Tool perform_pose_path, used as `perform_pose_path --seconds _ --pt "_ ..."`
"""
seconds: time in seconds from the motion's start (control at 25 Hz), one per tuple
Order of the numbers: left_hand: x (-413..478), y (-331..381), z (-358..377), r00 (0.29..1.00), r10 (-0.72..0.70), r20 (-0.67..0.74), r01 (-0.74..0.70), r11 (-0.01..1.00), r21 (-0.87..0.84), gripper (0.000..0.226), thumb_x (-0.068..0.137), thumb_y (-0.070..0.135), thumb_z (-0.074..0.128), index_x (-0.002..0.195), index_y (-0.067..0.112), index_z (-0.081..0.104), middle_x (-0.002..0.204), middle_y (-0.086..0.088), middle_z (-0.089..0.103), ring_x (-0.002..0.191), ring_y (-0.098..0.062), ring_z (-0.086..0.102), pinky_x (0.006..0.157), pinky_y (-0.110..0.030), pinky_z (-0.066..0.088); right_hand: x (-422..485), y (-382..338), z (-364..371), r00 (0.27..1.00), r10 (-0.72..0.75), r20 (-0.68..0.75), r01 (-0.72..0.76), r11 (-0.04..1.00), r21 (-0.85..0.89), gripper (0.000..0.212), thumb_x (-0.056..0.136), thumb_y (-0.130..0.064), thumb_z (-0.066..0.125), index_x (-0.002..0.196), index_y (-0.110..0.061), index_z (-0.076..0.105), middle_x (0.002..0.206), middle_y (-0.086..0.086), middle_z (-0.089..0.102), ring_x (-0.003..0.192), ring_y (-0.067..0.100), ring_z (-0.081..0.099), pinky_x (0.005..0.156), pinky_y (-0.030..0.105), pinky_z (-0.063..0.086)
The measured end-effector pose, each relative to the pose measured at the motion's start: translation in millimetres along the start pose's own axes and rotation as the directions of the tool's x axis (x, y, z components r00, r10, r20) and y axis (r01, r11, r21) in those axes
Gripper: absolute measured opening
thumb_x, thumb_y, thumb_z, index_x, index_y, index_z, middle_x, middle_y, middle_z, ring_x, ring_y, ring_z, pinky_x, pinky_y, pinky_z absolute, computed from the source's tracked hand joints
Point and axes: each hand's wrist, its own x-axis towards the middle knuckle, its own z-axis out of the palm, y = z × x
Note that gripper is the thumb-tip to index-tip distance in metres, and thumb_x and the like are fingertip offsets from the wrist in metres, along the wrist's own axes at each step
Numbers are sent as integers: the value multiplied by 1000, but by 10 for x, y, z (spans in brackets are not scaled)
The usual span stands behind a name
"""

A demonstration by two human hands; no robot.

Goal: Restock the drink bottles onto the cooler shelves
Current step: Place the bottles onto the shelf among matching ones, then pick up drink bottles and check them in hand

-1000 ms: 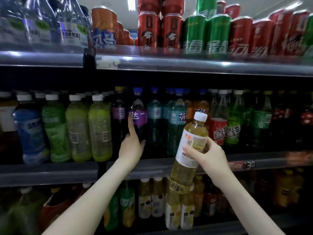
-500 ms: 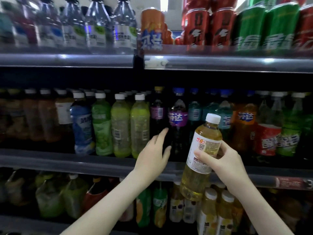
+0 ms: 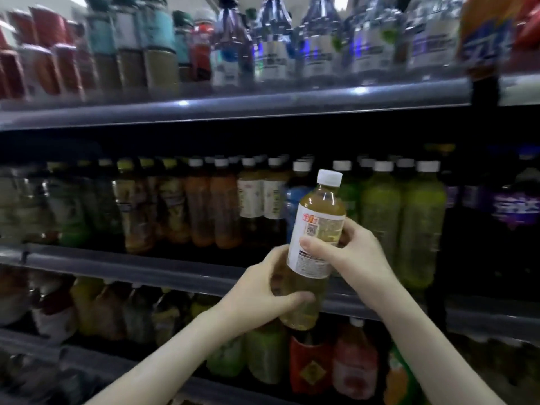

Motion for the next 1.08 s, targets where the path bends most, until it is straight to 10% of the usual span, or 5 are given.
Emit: perform_pose_path --seconds 0.36,0.76,1.08 --pt "273 -559 -987 929 -31 -370 67 994 85 55 74 41 77 117 45 44 101 25 59 92 7 57 77 -13 48 494 73 1142 989 -135 64 143 977 -160 71 84 -24 72 142 -33 32 126 -26 51 112 -17 48 92 3 39" --pt "796 -1141 -1033 927 -212 -309 221 975 -5 72 78 34 74 135 15 35 129 -1 56 116 -17 54 88 -24 45 654 580 1429 997 -27 75 58 885 -461 75 90 -28 63 150 -32 18 153 -9 29 136 1 30 113 30 32" --pt "878 -1095 -852 921 -168 -351 265 931 251 81 73 50 71 132 12 31 129 -9 43 120 -25 42 95 -36 43 655 665 1536 999 32 11 -22 860 -510 69 95 -16 54 152 -25 16 154 -3 28 138 9 30 105 15 23"
